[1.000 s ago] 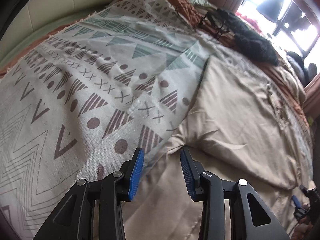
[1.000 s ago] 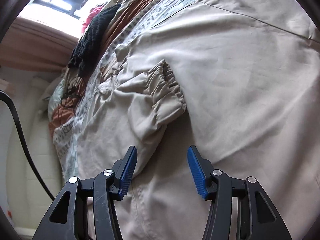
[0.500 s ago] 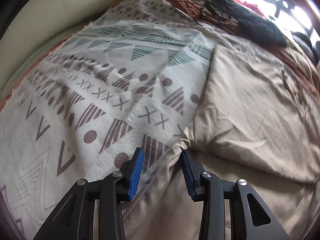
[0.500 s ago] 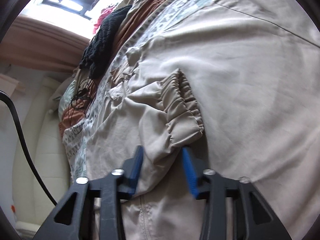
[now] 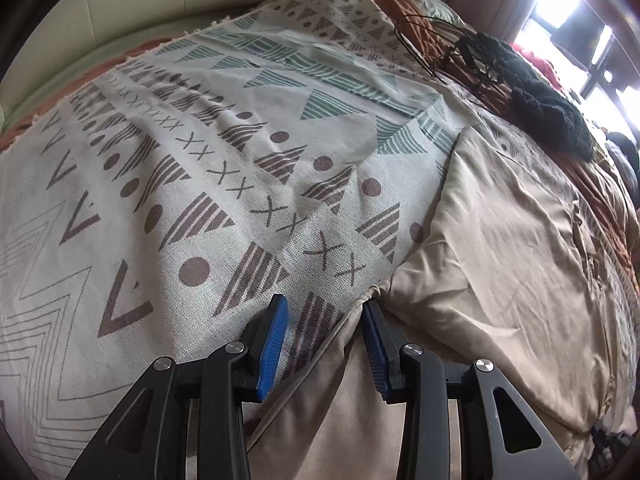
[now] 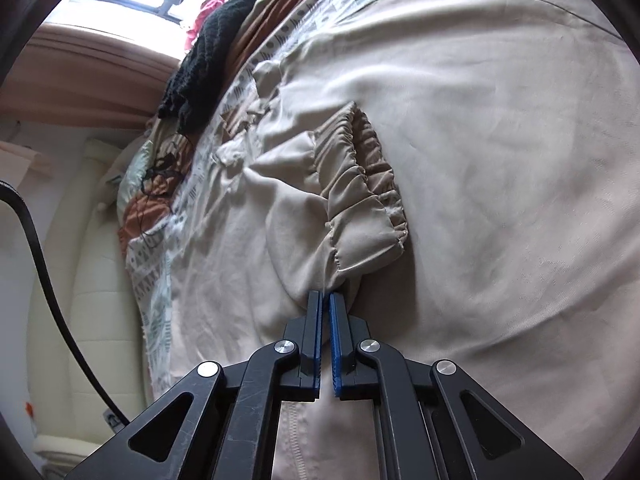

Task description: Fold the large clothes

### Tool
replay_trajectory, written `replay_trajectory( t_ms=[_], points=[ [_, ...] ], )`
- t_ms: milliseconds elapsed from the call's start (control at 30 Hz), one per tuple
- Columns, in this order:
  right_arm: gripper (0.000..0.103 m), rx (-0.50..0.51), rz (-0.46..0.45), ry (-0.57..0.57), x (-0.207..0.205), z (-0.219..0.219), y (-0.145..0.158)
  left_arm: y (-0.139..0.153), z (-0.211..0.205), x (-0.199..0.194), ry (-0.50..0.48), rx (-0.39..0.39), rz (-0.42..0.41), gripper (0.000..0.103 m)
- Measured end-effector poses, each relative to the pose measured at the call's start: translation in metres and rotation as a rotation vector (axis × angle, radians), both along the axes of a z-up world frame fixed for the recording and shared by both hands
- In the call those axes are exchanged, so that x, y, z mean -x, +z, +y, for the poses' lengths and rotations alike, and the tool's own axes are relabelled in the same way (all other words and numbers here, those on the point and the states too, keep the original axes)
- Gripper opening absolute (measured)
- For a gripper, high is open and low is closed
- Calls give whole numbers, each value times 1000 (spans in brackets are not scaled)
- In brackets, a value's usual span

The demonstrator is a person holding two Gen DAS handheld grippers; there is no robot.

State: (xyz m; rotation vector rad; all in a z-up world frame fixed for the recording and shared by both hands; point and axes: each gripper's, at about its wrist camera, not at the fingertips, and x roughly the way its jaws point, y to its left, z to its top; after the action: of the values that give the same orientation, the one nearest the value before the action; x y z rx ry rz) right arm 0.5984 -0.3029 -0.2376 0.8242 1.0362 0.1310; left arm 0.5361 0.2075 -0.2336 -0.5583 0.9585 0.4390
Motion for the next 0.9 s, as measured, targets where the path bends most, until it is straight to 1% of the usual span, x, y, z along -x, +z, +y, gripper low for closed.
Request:
replay_trajectory(
  t_ms=[100,167,200,233,267,300,333,367,400,467,600,767,900],
  points=[
    [5,0,38,-31,0,-8,-3,8,1,7,12,24,-8,40],
    [10,12,52,-69,7,-18,2,18,1,14,18,30,-23,40],
    [18,29,50,-82,10,-22,7,26,1,20,24,19,-39,40],
    [35,42,40,-95,14,-27,14,32,1,24,26,12,-51,40],
    [44,43,23,-107,19,-32,20,40,1,30,26,12,-71,43],
    [56,38,5,-119,23,-37,27,47,1,35,24,19,-89,46],
    [61,37,-3,-125,25,-41,31,52,0,40,23,29,-104,55],
    [61,36,-15,-130,28,-45,38,56,-1,44,19,42,-120,63],
    [61,43,-28,-127,31,-48,45,61,-4,50,14,59,-139,66],
    [61,80,-39,-116,37,-52,57,70,-9,56,1,80,-157,66],
    [61,202,-73,-105,57,-60,86,88,-25,63,-42,116,-195,66],
    [61,281,-123,-116,82,-89,122,110,-41,72,-102,123,-244,66],
    [61,353,-156,-145,106,-112,147,127,-55,81,-128,154,-299,66]
  ],
)
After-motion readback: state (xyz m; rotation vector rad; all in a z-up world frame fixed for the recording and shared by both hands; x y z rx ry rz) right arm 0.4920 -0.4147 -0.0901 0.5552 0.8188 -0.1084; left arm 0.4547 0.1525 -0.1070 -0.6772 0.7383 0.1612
